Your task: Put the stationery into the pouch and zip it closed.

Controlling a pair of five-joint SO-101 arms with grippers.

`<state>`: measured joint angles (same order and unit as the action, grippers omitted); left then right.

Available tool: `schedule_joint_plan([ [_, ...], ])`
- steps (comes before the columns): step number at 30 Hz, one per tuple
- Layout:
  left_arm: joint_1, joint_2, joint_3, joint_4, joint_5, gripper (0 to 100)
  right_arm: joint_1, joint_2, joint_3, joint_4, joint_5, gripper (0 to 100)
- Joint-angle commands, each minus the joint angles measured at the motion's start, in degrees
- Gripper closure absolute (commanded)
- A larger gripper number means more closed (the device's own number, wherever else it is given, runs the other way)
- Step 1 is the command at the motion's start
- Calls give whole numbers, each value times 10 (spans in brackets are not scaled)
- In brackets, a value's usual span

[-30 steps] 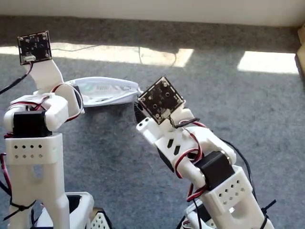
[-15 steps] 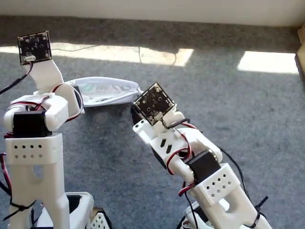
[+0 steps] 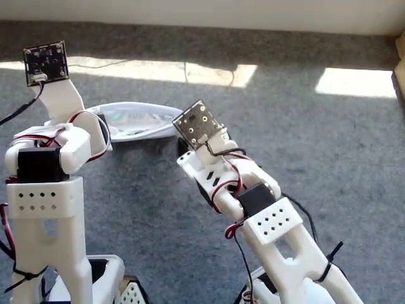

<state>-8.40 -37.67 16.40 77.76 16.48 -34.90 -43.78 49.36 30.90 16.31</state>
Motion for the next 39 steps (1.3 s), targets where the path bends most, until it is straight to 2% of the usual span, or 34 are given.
schedule_joint_plan([
  [1, 8, -11, -4, -11, -5, 992, 8, -4, -4, -35, -4, 786],
  [8, 8, -11, -4, -12, -5, 992, 8, -1, -6, -36, -5, 795],
  [16, 8, -11, -4, -11, -5, 992, 10, -1, -5, -36, -1, 960],
  [22, 8, -11, -4, -10, -6, 992, 10, -6, -4, -29, 40, 991],
  [31, -11, -7, -3, -12, -7, 990, 7, -99, -8, 105, 91, 991],
  [37, -7, -10, -4, -13, -36, 987, 7, -141, -8, 186, 91, 991],
  [39, -7, -11, -5, -14, -50, 958, 7, -156, -8, 215, 90, 991],
])
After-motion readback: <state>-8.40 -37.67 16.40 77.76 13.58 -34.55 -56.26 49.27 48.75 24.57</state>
